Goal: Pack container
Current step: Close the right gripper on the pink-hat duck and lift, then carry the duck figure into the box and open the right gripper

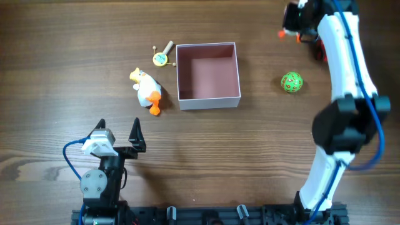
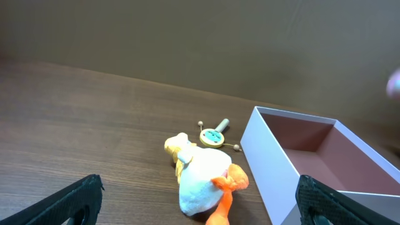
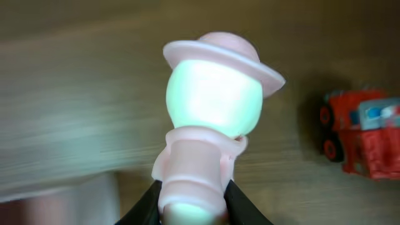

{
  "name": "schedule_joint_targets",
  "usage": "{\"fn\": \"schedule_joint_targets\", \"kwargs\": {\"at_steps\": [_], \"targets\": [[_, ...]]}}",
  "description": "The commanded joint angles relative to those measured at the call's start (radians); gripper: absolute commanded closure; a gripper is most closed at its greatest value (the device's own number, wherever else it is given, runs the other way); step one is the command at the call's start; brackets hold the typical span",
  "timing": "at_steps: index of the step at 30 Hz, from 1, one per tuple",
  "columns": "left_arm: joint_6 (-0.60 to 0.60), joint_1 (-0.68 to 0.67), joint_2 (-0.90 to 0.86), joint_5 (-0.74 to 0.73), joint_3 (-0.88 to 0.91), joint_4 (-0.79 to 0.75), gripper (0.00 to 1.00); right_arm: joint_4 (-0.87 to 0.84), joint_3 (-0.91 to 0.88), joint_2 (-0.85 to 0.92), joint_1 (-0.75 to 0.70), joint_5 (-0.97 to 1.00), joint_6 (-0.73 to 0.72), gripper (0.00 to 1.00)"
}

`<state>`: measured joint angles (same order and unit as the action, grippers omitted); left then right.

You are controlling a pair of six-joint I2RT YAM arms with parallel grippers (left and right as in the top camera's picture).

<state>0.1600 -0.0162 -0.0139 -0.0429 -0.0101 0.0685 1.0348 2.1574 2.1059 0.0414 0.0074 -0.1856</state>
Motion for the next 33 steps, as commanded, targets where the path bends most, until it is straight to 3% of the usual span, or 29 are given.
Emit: {"fn": "schedule_joint_targets", "kwargs": {"at_steps": [1,6,15,26,33], "targets": [[0.009,0.008,0.008,-0.016,0.005,0.004,0.0,0.023,0.042,-0.155,0.106,-0.045,-0.019,0.74],[0.009,0.008,0.008,-0.016,0.005,0.004,0.0,0.079,0.042,-0.237,0.285,-0.087,-0.104,0.77],[0.009,0.008,0.008,-0.016,0.005,0.004,0.0,0.125,-0.035,-0.16,0.505,-0.081,-0.158,0.76],[0.009,0.008,0.008,-0.016,0.005,0.004,0.0,0.08,-0.041,0.06,0.532,-0.053,-0.15,0.76],[0.009,0.008,0.008,-0.016,0.005,0.004,0.0,0.07,-0.041,0.145,0.532,-0.053,-0.151,0.7]]}}
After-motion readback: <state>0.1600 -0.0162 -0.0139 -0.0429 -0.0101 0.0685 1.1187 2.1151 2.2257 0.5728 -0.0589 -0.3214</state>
